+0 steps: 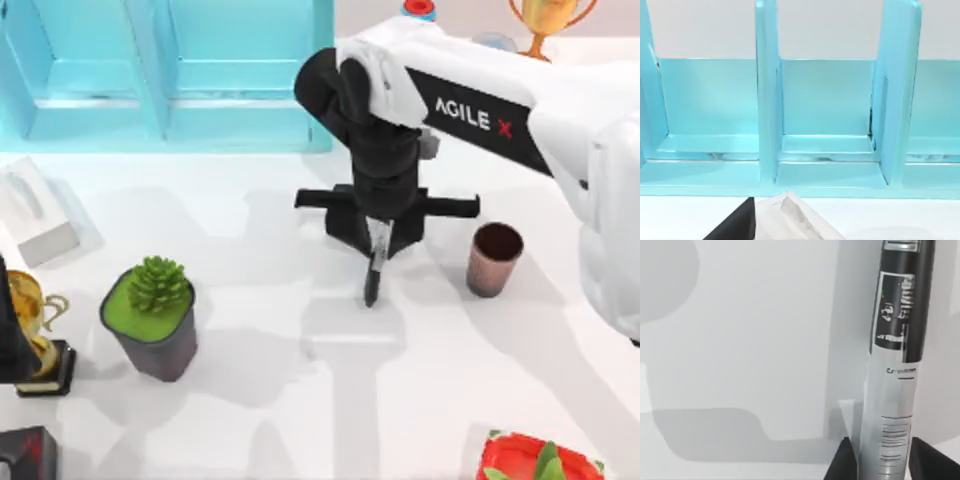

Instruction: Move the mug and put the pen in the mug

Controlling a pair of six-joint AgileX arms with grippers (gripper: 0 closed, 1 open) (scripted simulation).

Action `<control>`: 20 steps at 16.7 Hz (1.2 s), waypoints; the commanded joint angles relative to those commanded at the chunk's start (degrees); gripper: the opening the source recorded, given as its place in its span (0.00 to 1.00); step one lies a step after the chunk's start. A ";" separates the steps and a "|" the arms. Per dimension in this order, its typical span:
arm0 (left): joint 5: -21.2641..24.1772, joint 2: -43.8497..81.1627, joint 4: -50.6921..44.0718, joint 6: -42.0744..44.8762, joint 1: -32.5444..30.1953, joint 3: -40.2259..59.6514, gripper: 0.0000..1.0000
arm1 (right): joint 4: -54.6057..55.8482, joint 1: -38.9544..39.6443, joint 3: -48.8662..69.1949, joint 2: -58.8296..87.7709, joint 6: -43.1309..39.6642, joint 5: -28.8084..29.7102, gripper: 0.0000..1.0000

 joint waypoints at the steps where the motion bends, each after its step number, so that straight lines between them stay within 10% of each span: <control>1: 0.00 0.00 0.00 0.00 0.00 0.00 1.00 | 0.00 0.00 0.00 0.00 0.00 0.00 0.00; 20: 0.00 0.00 0.00 0.00 0.00 0.00 1.00 | -5.76 8.88 -16.33 -26.71 9.36 -2.63 0.00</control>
